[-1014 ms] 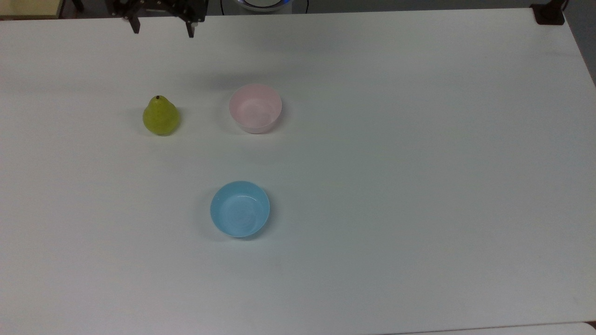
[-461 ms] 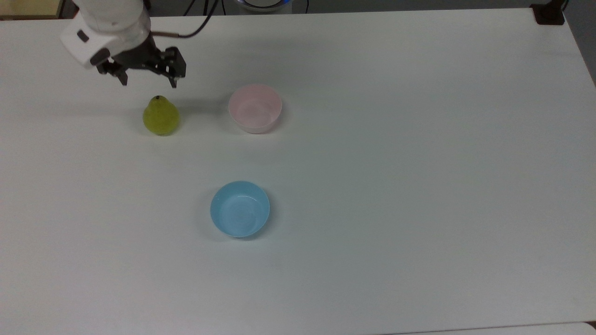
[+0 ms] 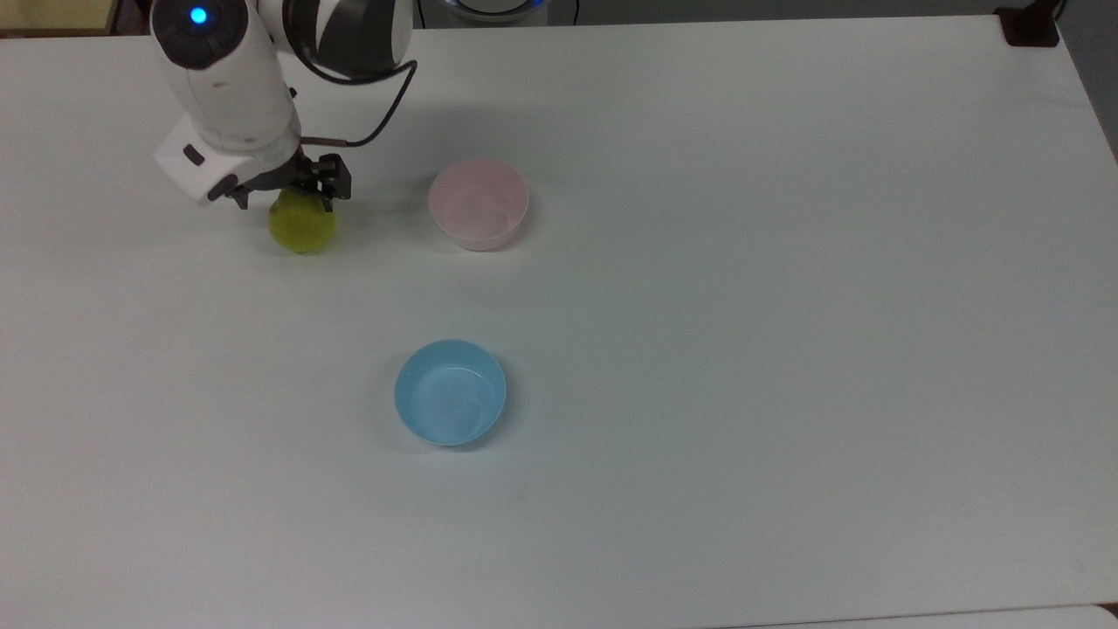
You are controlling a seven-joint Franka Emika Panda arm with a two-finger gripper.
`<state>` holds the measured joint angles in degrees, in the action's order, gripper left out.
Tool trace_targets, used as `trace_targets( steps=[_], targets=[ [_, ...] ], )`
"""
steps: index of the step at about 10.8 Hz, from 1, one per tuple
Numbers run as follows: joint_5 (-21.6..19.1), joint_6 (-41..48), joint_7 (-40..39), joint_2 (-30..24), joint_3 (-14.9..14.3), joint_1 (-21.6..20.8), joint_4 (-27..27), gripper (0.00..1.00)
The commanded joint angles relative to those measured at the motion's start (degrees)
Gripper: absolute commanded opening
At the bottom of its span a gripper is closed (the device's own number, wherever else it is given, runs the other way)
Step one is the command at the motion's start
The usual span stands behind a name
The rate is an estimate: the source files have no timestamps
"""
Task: Place the pear in the bowl
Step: 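Close the gripper around the pear and lift it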
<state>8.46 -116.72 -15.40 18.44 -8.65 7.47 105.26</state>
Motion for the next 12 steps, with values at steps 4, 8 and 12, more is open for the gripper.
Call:
trace_targets(
  steps=[4, 8, 12],
  targets=[
    [1.56, -3.52, -1.65, 1.6, -0.23, 0.27, 1.26, 0.4],
    [1.56, 1.47, -1.65, -2.52, -0.23, 0.01, 1.35, 0.34],
    [0.77, 9.57, 1.76, -7.27, 0.39, -5.15, 1.44, 0.34]
  ],
)
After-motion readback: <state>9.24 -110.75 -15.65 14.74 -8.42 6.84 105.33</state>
